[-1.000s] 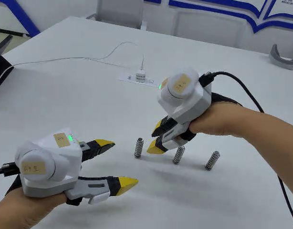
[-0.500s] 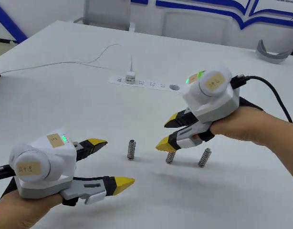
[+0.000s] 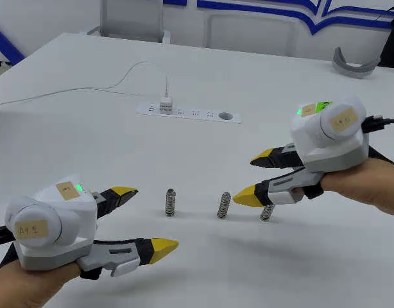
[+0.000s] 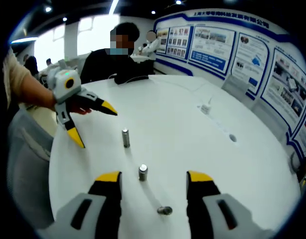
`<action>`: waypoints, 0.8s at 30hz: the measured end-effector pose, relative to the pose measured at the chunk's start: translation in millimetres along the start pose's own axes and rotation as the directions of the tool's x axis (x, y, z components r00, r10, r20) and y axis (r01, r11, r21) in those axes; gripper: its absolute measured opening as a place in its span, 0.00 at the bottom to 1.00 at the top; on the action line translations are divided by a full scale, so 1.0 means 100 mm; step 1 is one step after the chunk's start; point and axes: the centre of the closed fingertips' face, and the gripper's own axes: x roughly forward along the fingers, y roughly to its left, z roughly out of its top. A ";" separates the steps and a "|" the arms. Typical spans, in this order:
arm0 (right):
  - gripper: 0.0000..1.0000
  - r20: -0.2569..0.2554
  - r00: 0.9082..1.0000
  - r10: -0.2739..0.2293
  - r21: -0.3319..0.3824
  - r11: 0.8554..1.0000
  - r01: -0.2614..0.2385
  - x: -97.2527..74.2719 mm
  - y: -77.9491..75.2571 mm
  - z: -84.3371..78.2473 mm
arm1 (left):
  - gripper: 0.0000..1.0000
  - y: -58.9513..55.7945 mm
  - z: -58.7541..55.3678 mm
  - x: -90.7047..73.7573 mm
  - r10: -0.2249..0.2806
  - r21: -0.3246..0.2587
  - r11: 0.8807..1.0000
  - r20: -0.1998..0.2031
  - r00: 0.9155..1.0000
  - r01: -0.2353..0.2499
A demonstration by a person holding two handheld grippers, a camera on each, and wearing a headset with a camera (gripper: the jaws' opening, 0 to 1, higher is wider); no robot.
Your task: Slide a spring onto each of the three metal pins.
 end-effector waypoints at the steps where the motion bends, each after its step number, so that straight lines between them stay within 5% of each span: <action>1: 0.54 0.004 1.000 -0.005 0.008 1.000 0.005 -0.02 -0.01 -0.03 | 0.73 0.00 0.00 0.00 0.000 -0.002 1.000 -0.001 1.000 0.000; 15: 0.63 0.062 0.996 -0.066 0.092 0.994 0.060 -0.25 0.03 -0.44 | 0.77 -0.02 0.00 -0.02 0.002 -0.011 1.000 -0.007 1.000 -0.002; 24: 0.66 0.099 0.990 -0.097 0.114 0.990 0.086 -0.30 0.11 -0.58 | 0.78 -0.06 -0.08 -0.04 0.002 -0.026 1.000 -0.015 1.000 -0.002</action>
